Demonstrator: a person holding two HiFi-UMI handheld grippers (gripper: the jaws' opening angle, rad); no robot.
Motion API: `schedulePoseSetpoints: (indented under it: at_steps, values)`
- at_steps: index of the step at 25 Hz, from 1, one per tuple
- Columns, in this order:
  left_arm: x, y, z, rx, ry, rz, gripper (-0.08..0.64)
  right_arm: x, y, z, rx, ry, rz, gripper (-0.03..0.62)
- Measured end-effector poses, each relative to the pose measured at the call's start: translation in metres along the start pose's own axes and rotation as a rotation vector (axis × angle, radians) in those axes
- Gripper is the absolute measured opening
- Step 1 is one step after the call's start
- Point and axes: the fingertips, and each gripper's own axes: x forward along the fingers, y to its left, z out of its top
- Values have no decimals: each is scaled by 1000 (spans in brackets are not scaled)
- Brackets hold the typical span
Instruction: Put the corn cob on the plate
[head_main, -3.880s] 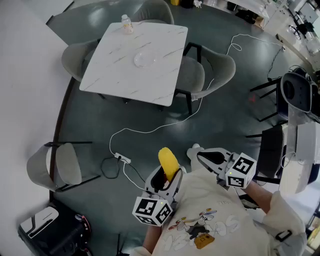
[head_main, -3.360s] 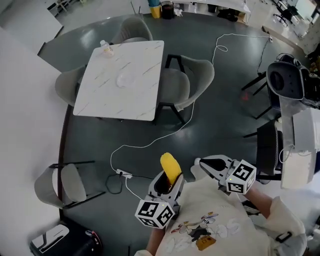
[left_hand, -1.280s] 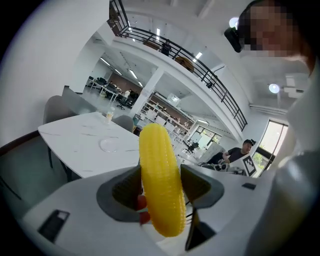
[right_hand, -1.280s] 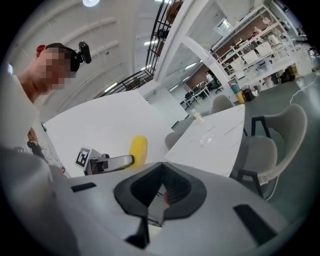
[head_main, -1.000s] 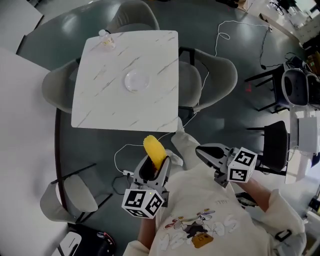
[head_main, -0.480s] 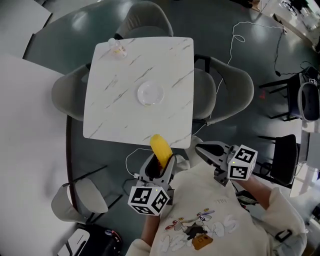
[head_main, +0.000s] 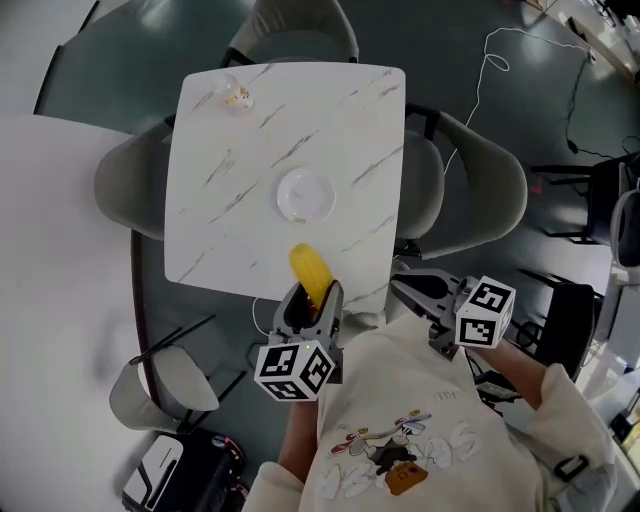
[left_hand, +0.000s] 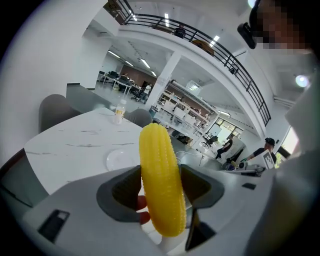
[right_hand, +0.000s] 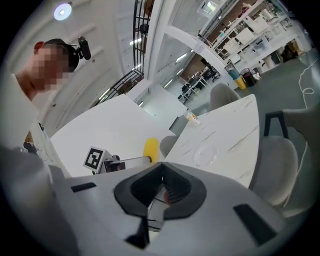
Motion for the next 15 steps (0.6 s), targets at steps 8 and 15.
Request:
schedulePoseSetpoints:
  at_steps: [8,15]
  values:
    - [56,30,14,-45,43,84,249,36,-49,37,-64,48,-16,6]
    - [100,63,17,-34,93,161,249,76,-85,48,-24,138,23,6]
